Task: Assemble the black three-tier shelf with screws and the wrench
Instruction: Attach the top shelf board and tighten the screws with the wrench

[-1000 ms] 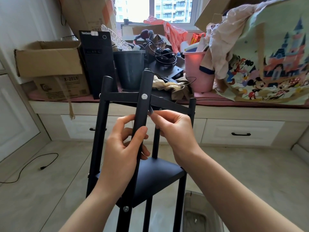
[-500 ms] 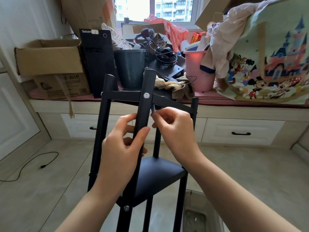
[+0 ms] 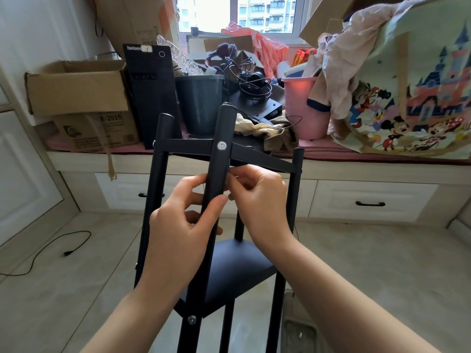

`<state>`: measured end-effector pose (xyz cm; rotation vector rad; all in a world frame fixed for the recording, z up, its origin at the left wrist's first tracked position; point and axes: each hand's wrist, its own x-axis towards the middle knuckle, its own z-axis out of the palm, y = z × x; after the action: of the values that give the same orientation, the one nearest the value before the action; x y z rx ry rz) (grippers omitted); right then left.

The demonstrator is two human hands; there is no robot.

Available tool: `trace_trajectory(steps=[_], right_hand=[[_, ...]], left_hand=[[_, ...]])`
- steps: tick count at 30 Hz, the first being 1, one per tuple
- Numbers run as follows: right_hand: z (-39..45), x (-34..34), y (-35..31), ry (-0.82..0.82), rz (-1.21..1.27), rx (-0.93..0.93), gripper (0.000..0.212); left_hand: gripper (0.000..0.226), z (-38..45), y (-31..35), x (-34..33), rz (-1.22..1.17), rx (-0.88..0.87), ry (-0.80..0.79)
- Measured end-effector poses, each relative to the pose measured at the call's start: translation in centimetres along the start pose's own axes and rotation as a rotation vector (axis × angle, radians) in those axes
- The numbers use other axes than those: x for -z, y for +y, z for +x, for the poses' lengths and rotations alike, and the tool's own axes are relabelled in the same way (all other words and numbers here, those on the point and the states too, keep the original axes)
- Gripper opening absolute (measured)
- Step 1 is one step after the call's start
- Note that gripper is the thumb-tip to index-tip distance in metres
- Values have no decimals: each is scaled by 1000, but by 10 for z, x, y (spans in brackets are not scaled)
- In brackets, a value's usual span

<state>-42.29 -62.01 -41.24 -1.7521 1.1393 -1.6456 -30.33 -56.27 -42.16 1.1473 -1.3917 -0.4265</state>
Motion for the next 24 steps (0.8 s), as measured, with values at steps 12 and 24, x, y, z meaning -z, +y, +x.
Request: trace_trajectory(steps=[12,24], right_hand=[[1,-18,7,20,27,-17,8],[0,-13,-2,-33,-104,56,11]], left_hand=[[33,6,-5,11,-11,21,0],[29,11,-7,28,-36,51,-27]])
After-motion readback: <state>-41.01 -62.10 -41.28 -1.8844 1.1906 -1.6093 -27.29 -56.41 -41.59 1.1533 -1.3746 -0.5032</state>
